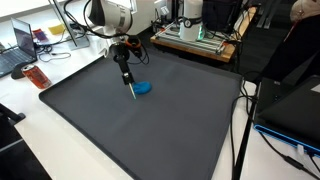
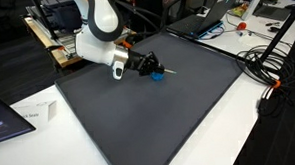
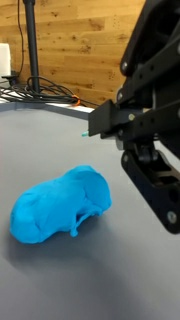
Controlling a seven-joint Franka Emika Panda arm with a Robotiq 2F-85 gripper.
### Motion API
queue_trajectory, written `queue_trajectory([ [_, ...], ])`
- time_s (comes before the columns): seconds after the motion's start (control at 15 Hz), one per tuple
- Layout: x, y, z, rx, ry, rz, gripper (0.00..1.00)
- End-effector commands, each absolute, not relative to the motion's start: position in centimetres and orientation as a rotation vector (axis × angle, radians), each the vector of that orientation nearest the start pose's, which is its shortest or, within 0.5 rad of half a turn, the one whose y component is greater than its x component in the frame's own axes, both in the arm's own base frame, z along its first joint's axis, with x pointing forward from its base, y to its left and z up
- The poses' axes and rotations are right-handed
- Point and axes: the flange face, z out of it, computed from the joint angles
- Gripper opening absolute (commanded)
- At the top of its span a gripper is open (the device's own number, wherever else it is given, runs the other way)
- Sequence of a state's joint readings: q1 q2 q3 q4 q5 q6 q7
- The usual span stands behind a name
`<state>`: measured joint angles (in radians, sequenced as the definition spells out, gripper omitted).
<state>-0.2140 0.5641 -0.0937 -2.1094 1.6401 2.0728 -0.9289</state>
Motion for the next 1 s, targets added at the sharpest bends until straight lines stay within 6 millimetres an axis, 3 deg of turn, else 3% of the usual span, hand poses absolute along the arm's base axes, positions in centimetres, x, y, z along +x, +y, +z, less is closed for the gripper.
queue_trajectory([
  [0.0,53.6,-11.5,13.4,-1.902,0.718,-0.377,0.03],
  [0.47,54.0,-11.3,12.7,-1.908,0.722,-0.399,0.03],
  [0.93,54.3,-12.3,14.0,-1.934,0.683,-0.441,0.03],
])
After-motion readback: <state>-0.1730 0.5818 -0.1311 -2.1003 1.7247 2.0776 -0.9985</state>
